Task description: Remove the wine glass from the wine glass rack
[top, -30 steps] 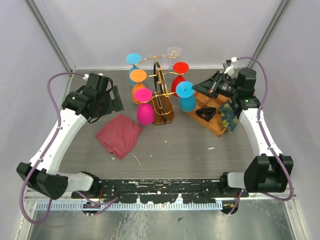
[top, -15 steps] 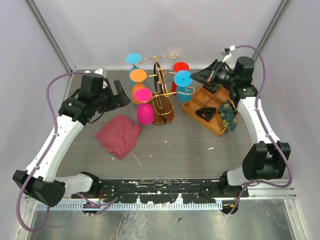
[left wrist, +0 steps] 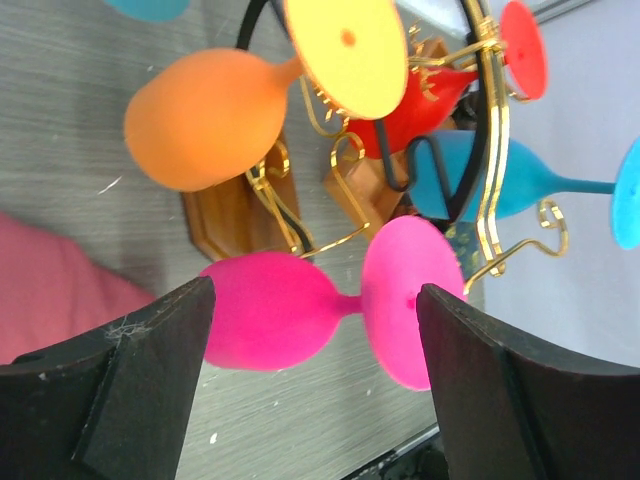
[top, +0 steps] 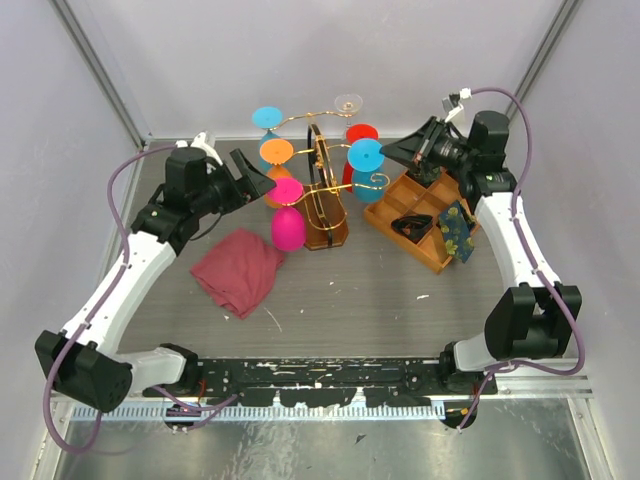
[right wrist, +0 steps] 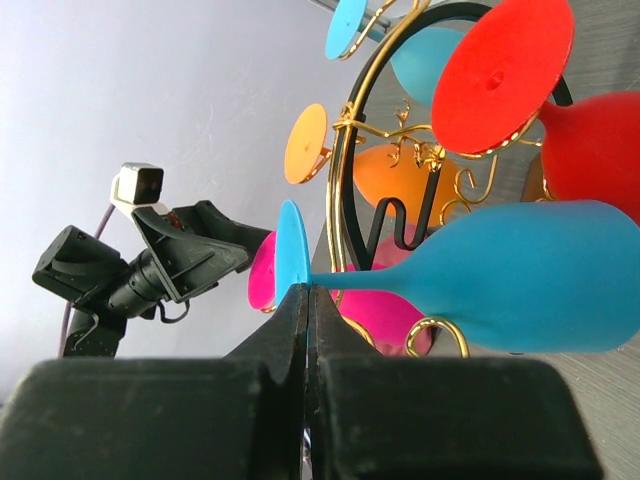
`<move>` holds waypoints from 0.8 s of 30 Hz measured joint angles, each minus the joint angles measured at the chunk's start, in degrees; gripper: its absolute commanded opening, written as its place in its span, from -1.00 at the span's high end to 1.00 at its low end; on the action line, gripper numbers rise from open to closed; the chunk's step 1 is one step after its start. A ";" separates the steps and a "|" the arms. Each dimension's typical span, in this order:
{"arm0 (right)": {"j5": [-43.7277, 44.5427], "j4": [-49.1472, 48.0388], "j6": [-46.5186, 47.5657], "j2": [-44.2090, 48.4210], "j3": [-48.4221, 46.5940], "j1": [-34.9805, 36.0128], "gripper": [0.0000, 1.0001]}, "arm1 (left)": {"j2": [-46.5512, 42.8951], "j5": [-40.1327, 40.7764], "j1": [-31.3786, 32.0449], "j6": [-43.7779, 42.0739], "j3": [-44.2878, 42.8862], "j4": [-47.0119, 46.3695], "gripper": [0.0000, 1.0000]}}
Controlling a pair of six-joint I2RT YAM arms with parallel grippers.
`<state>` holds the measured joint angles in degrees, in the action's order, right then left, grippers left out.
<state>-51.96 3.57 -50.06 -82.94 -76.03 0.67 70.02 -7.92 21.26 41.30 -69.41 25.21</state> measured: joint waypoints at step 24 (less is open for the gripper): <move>-0.87 -0.61 -1.46 -2.16 -4.72 -4.76 0.99 | 5.97 -12.24 -1.51 8.35 0.92 -13.68 1.00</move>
<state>-52.84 2.96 -51.53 -85.10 -80.75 -4.10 75.99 -20.16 19.75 49.65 -68.49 11.53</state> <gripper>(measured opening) 0.028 0.019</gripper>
